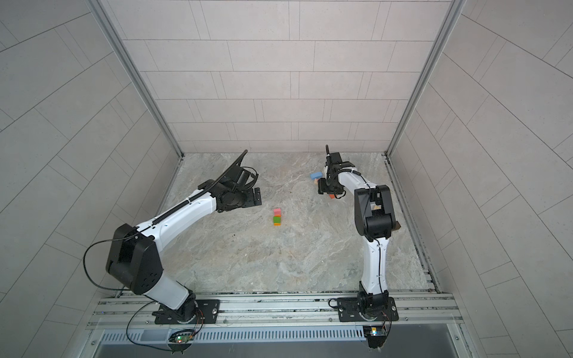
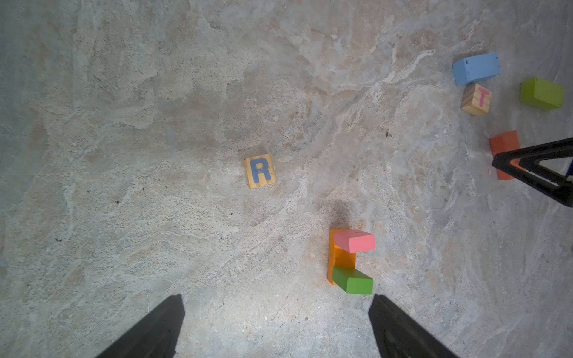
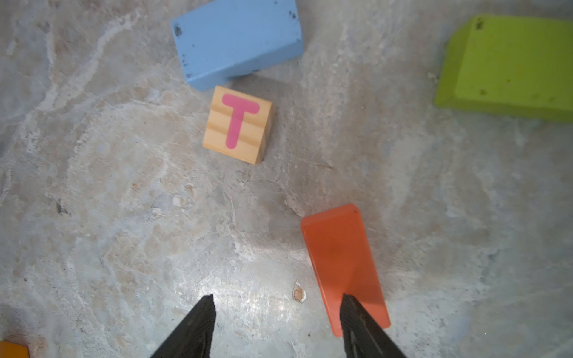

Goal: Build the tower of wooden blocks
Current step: 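Move the right gripper back to the pile over the red-orange block, then close the right gripper on the red-orange block and lift it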

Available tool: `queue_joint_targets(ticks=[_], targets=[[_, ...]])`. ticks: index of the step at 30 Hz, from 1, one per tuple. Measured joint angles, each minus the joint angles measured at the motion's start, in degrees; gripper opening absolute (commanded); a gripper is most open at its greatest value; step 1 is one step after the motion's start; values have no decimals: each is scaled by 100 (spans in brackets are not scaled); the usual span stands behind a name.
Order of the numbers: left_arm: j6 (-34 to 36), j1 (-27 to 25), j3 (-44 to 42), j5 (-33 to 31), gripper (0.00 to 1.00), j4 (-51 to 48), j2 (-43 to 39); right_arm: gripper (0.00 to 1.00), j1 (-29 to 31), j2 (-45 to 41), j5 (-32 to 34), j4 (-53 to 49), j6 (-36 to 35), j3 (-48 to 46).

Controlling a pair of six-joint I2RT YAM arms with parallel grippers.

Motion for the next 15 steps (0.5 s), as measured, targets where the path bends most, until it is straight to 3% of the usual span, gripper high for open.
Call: queue_joint_targets(ticks=[4,15], targets=[[2,0,7,0,100,0,15,66,-63,-15,33,-83,-13,227],[4,0,90,-2,100,42,229,51,-192,210,199,-330,-59,704]])
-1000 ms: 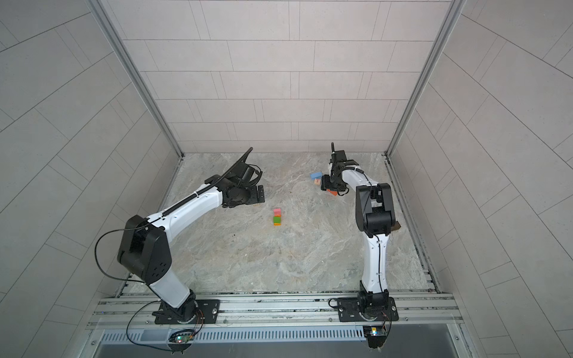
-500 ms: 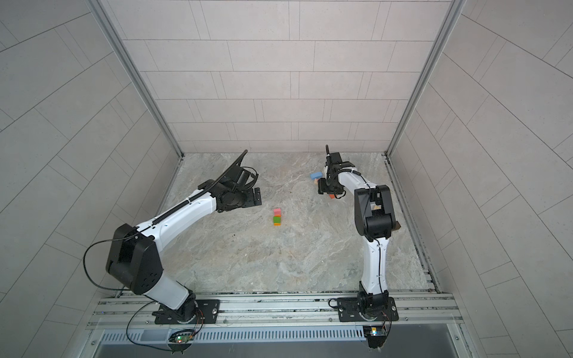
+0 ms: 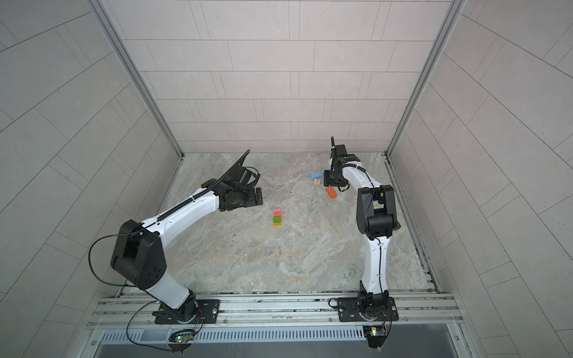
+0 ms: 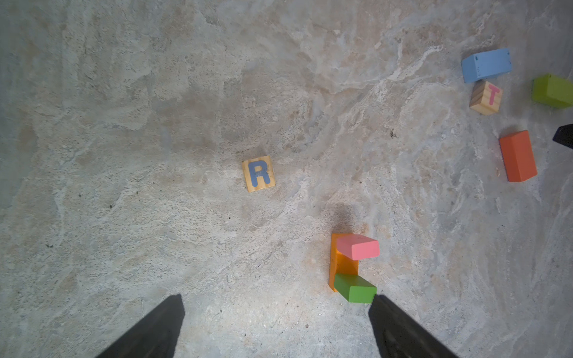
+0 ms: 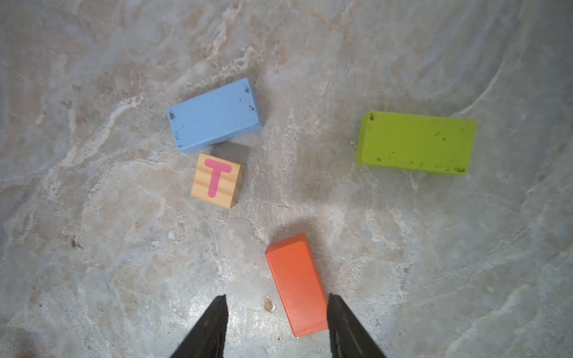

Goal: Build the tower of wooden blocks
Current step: 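Close the right gripper on the red-orange block and lift it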

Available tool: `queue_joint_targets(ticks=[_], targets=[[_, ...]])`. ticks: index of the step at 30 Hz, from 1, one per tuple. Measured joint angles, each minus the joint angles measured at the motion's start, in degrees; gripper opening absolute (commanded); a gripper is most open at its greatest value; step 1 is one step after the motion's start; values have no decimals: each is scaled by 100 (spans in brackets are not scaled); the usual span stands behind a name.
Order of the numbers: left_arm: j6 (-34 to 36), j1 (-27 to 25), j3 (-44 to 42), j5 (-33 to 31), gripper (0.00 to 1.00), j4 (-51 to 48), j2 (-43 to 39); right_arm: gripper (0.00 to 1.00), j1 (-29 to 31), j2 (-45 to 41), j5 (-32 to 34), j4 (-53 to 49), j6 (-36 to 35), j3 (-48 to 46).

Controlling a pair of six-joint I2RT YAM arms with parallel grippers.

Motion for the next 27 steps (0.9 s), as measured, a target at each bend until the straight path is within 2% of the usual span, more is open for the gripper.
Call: queue_joint_targets(ticks=[8,17,27], targets=[[0,0,-2,0,100,28,11,55,2,299,144,-142,-92,0],[-2,0,-2,0,100,46,11,53,37,481,313,-192,-140,2],[-4,0,-146,0,100,140,-17,28,116,592,494,-393,-136,203]])
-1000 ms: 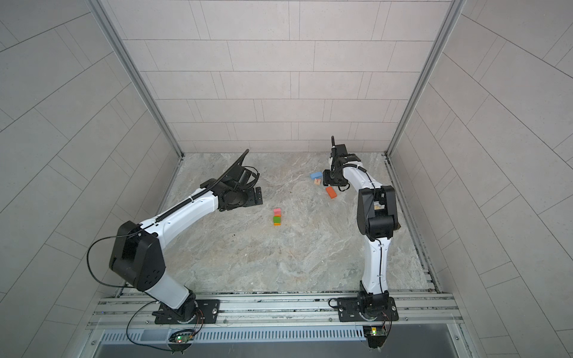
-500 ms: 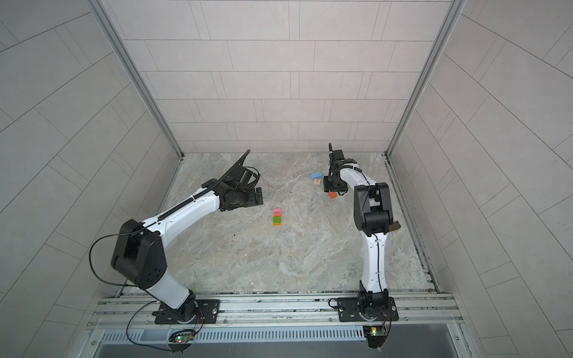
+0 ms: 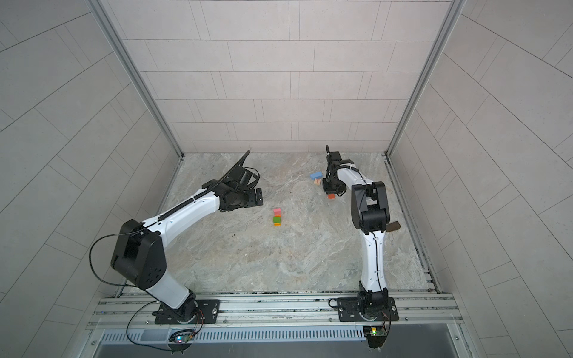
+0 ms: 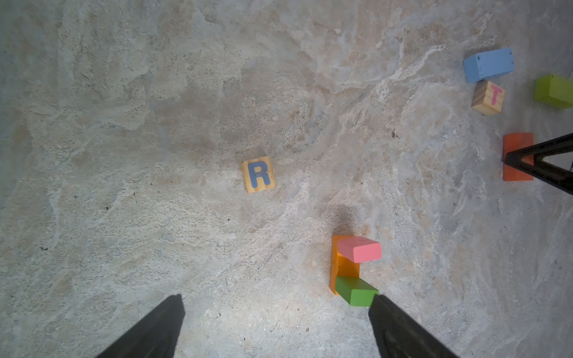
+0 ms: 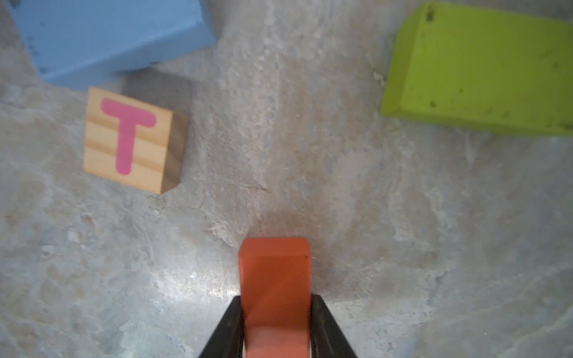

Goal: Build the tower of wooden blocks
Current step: 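Close the right gripper on the red-orange block and lift it, then carry the red-orange block with the right gripper over the orange-pink-green structure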

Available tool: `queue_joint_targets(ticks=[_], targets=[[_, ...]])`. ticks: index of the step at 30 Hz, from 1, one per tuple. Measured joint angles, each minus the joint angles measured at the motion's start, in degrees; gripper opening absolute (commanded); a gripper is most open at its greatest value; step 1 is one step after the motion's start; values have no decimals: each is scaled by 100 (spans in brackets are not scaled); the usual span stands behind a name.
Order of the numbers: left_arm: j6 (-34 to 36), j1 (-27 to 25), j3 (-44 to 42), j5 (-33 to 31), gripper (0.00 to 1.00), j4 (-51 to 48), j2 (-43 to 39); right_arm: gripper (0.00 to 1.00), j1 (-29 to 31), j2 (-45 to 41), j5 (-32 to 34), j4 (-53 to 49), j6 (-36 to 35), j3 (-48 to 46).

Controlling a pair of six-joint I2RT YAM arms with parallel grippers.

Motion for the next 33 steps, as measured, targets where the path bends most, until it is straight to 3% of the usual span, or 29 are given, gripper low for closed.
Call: queue_joint_targets(ticks=[16,23,33], targets=[[-186,0,-1270,-223,100,269,-1370,23,723,-138,339,-402,592,48],[-195,0,-1762,-599,100,330,-1506,21,1434,-627,444,-800,1060,68],[-389,2,-2863,-1545,100,586,-2341,21,2218,-1849,485,-949,1777,-470]])
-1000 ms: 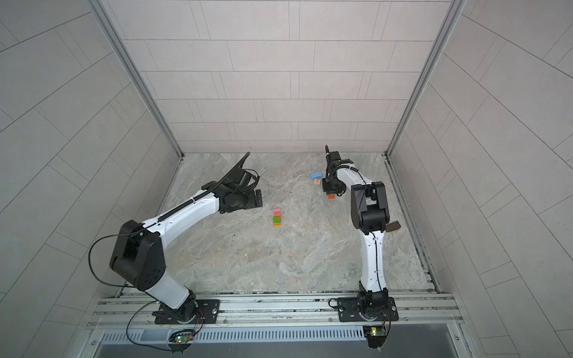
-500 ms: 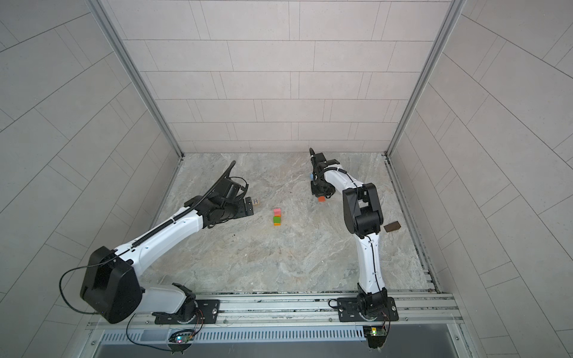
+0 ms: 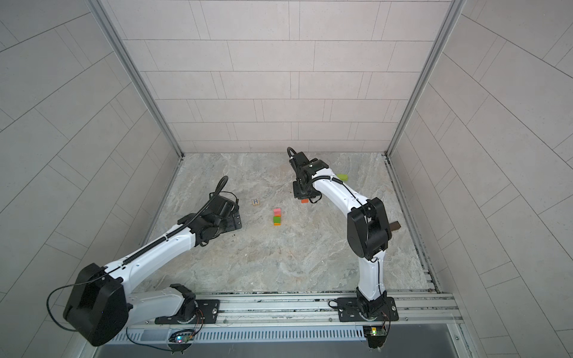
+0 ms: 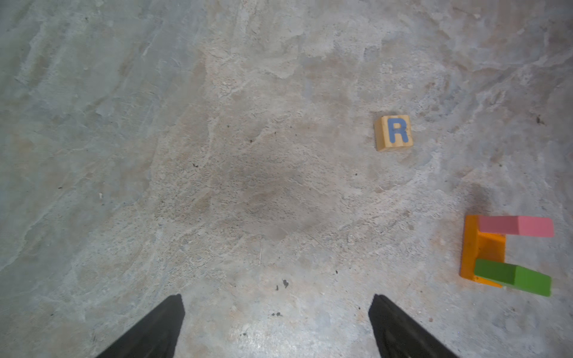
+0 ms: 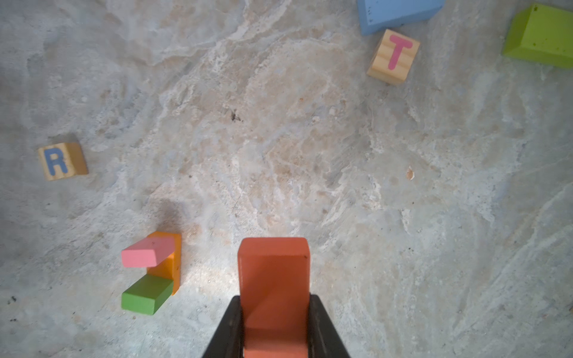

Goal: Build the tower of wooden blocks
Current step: 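Carry the red-orange block with the right gripper over the orange-pink-green structure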

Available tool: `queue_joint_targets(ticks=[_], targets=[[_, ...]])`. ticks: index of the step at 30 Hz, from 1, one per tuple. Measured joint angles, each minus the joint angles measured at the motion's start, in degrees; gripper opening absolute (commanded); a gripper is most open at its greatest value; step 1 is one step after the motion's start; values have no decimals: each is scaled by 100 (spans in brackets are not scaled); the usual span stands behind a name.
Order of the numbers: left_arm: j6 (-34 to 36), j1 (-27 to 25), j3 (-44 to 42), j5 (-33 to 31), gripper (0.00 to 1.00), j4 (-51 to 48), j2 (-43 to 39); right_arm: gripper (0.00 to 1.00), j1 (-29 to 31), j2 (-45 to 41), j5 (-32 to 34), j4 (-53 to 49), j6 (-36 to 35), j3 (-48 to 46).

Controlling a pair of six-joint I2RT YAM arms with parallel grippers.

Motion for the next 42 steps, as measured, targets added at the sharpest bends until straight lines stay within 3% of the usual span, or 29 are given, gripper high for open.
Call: queue_joint_targets(ticks=[14,42], targets=[[-85,0,-638,-149,100,688,-197,23,918,-7,70,-55,745,57],[-85,37,-920,79,100,1080,-426,22,1377,1134,192,17,984,743]])
